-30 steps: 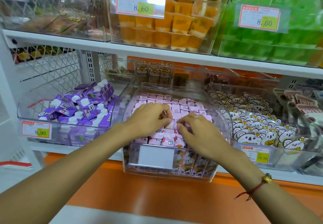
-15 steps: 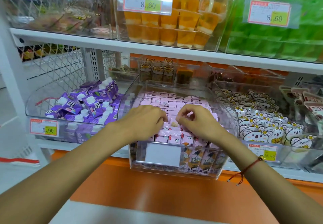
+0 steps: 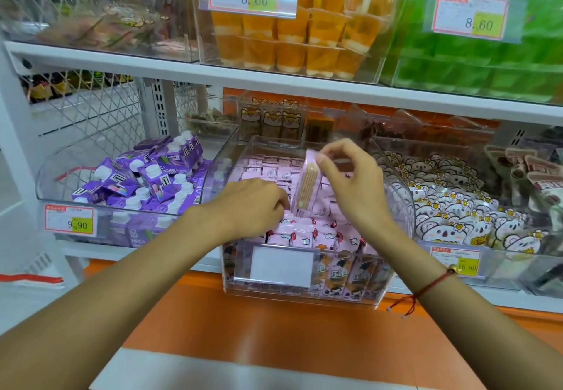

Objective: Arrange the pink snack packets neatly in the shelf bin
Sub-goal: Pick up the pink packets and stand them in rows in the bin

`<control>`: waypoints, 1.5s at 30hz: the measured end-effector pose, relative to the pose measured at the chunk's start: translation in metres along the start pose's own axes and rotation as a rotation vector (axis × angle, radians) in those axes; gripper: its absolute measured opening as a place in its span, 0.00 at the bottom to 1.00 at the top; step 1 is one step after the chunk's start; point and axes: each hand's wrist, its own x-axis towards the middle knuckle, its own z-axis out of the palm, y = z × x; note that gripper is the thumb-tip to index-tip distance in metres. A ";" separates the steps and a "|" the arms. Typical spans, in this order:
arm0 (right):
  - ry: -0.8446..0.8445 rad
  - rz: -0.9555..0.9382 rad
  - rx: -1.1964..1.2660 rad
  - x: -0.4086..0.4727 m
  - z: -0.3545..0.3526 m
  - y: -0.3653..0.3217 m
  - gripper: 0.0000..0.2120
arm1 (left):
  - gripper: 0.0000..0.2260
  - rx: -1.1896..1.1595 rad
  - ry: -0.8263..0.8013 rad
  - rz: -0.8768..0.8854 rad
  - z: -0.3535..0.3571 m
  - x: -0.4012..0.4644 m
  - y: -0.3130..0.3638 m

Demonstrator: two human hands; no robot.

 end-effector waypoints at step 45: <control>-0.422 -0.001 -0.504 -0.032 -0.019 0.032 0.20 | 0.13 -0.645 0.339 -0.019 -0.007 -0.008 -0.006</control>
